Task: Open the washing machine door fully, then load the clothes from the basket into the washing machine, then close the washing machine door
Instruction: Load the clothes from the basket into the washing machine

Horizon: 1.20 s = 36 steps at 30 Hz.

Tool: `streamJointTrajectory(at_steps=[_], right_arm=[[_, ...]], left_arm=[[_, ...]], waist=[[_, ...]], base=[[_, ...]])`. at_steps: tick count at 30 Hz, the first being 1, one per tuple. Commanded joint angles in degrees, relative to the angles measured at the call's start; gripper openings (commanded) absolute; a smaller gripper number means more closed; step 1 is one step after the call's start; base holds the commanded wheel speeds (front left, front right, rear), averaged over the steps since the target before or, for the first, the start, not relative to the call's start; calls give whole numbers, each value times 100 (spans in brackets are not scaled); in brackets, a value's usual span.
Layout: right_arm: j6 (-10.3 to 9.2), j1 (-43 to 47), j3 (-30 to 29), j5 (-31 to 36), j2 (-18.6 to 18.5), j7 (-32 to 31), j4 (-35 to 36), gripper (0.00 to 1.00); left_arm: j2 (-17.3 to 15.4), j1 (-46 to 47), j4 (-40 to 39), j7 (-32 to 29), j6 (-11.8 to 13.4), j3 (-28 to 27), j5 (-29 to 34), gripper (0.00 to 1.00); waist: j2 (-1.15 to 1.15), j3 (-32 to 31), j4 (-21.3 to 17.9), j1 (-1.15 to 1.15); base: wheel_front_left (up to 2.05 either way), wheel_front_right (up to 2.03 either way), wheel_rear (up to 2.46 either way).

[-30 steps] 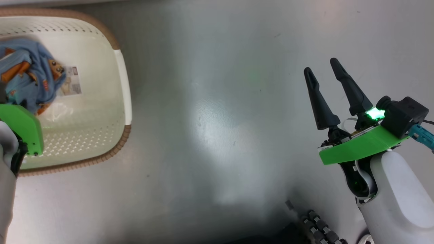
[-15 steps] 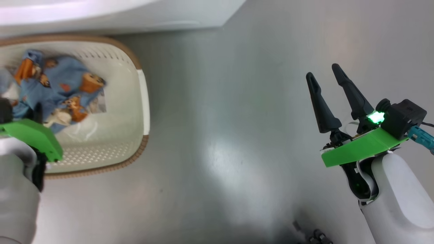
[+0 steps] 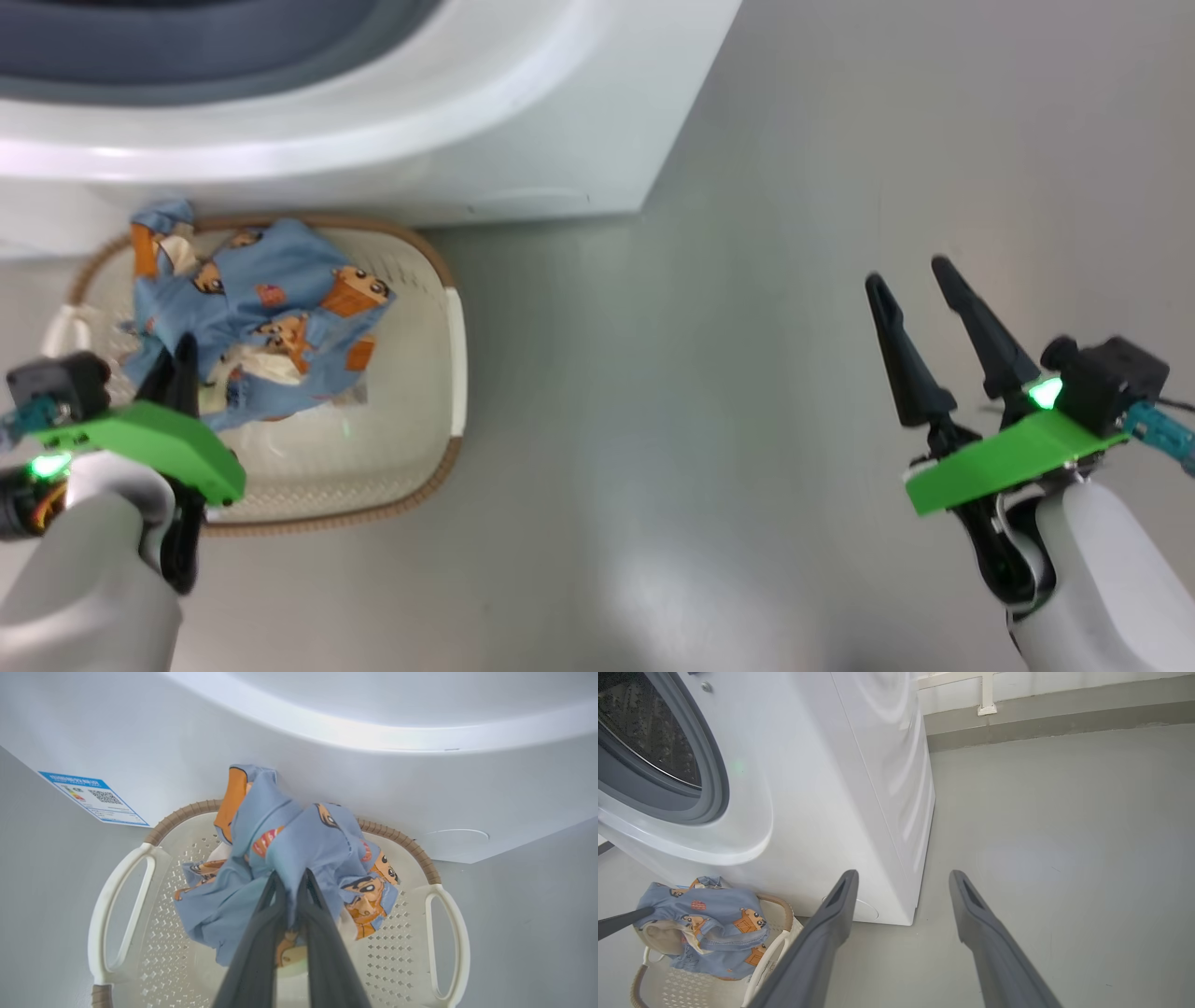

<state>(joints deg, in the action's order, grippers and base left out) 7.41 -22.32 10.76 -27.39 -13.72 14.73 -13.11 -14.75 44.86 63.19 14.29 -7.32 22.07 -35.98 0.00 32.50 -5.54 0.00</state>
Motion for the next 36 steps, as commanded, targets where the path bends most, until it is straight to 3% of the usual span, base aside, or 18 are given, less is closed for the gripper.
streamJointTrajectory(at_steps=[1,8,17,36], right_arm=[[8,312,98,-63,-63,27,60,100],[8,628,26,-129,-114,27,18,100],[8,1219,-210,-199,-173,27,3,100],[8,1962,-379,-276,-350,27,117,100]], left_arm=[[-322,-346,-325,69,-16,-262,-4,0],[-384,-1046,-1234,70,1,-726,479,0],[-188,-2201,-2654,70,71,-1508,1387,0],[484,-4465,-4993,71,168,-2636,2007,0]], waist=[[0,-648,158,0],[0,-1131,213,0],[0,-1846,238,0],[0,-2434,64,0]], base=[[0,0,0],[0,0,0],[0,0,0],[0,0,0]])
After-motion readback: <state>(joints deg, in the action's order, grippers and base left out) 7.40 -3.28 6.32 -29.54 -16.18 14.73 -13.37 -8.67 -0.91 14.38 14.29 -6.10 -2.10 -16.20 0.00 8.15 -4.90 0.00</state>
